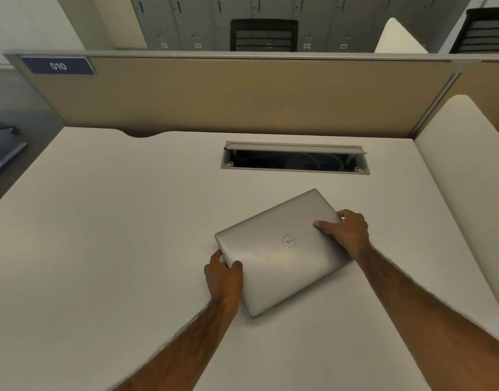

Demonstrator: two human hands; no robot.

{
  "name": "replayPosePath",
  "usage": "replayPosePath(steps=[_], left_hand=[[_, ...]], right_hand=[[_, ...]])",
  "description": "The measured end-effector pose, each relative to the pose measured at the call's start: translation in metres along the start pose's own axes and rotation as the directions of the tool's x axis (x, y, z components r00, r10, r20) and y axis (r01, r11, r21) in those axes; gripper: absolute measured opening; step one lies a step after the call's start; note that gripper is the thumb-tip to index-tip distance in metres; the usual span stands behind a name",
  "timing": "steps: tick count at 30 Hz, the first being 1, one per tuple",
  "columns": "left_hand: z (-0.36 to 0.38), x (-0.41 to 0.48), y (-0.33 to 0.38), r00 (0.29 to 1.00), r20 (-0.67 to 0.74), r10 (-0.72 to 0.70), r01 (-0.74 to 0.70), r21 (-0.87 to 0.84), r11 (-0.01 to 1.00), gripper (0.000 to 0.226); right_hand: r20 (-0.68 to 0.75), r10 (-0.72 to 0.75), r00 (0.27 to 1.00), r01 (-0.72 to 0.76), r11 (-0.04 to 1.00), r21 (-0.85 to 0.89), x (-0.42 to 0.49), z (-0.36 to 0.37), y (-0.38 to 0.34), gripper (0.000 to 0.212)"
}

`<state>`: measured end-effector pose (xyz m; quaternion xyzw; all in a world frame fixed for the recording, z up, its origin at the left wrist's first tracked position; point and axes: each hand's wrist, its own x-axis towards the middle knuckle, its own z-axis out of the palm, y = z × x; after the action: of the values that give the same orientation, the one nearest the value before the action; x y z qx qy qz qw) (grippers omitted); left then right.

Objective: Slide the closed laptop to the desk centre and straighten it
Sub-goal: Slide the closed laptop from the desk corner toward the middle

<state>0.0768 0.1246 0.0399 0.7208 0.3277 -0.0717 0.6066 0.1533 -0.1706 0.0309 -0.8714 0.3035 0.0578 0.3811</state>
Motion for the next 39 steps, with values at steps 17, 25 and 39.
replayPosePath(steps=[17, 25, 39], left_hand=[[-0.05, 0.064, 0.016, 0.995, -0.094, -0.014, 0.016, 0.014, 1.0, 0.064], [-0.049, 0.067, 0.015, 0.994, -0.11, -0.023, 0.03, 0.06, 0.998, 0.056], [-0.038, 0.071, 0.015, 0.989, -0.145, -0.025, 0.071, 0.317, 0.946, 0.057]], right_hand=[[0.041, -0.015, 0.999, 0.017, 0.999, -0.036, 0.0, 0.066, -0.067, 0.097], [0.062, -0.017, 0.998, 0.026, 0.989, -0.144, 0.004, 0.069, -0.074, 0.084], [0.066, -0.024, 0.998, 0.036, 0.982, -0.184, 0.001, 0.069, -0.078, 0.082]])
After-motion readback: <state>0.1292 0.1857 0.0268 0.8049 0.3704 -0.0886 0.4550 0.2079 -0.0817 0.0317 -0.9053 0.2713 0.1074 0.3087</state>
